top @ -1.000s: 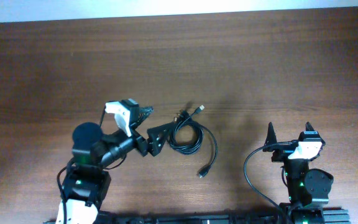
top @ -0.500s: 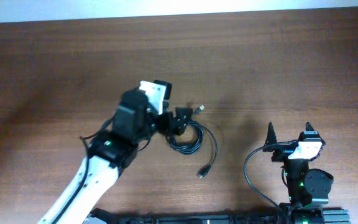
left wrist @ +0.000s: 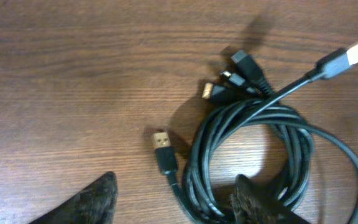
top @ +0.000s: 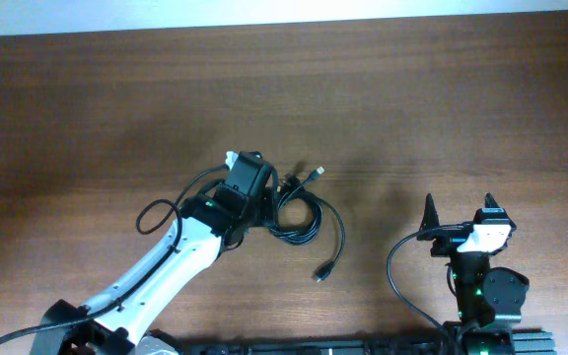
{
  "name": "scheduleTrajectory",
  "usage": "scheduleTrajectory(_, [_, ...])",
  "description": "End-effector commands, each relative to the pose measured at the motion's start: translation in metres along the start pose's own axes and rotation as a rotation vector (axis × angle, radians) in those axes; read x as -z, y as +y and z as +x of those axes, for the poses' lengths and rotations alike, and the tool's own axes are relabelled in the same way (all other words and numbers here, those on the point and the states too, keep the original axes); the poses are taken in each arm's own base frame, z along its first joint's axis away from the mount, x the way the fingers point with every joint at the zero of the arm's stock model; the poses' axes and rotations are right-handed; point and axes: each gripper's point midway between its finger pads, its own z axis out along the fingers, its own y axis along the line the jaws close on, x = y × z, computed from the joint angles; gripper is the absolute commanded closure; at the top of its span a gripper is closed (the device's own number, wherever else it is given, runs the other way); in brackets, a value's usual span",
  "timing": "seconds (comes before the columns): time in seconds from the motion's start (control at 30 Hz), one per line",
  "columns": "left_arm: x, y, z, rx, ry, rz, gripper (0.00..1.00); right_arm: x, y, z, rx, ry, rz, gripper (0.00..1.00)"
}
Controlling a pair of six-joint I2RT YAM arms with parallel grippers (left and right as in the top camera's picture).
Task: Untangle cables
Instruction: 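Lower the left gripper onto the cable bundle and close on it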
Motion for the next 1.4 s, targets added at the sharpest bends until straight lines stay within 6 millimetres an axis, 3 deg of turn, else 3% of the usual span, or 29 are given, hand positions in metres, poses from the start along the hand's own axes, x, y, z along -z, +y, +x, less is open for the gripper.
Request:
scheduleTrajectory(0.0, [-0.001,0.009,0.011,0.174,0.043,-0.052,0.49,0.0,-0.004,0.002,-0.009,0.004,0.022,0.01])
scheduleTrajectory(0.07, [-0.003,0.003,0.017,0.27,0.081,-0.02,0.46,0.0,-0.004,0.002,-0.009,0.004,0.022,0.01])
scheduleTrajectory(0.1, [-0.004,0.0,0.019,0.313,0.093,-0.009,0.39,0.0,-0.004,0.002,-0.009,0.004,0.022,0.01])
scheduleTrajectory(0.17, [-0.007,-0.002,0.015,0.342,0.078,-0.007,0.39,0.0,-0.004,0.002,-0.009,0.004,0.022,0.01])
scheduleTrajectory(0.27, [-0.008,0.001,-0.004,0.097,-0.009,-0.024,0.49,0.0,-0.004,0.002,-0.009,0.004,0.022,0.01])
scheduleTrajectory(0.33, [-0.007,-0.004,-0.02,-0.158,-0.077,-0.014,0.35,0.0,-0.004,0.002,-0.009,0.004,0.022,0.01])
scheduleTrajectory(0.43, [-0.007,-0.01,-0.03,-0.432,-0.12,-0.008,0.32,0.0,-0.004,0.002,-0.009,0.004,0.022,0.01])
scheduleTrajectory(0.6, [-0.02,-0.03,-0.017,-0.682,-0.079,0.106,0.27,0.0,-0.004,0.002,-0.009,0.004,0.022,0.01])
scheduleTrajectory(0.77, [-0.046,-0.034,0.009,-0.706,0.029,0.172,0.27,0.0,-0.004,0.002,-0.009,0.004,0.022,0.01])
scheduleTrajectory(1.0, [-0.048,-0.048,0.023,-0.695,0.069,0.271,0.62,0.0,-0.004,0.002,-0.009,0.004,0.022,0.01])
scheduleTrajectory(1.07, [-0.048,-0.046,0.025,-0.691,0.083,0.268,0.94,0.0,-0.004,0.002,-0.009,0.004,0.022,0.01])
scheduleTrajectory(1.1, [-0.048,-0.045,0.026,-0.69,0.087,0.267,1.0,0.0,-0.004,0.002,-0.009,0.004,0.022,0.01])
scheduleTrajectory(1.27, [-0.044,-0.045,0.02,-0.593,0.078,0.25,1.0,0.0,-0.004,0.002,-0.009,0.004,0.022,0.01])
scheduleTrajectory(1.37, [-0.028,-0.05,0.007,-0.458,0.032,0.253,1.0,0.0,-0.004,0.002,-0.009,0.004,0.022,0.01])
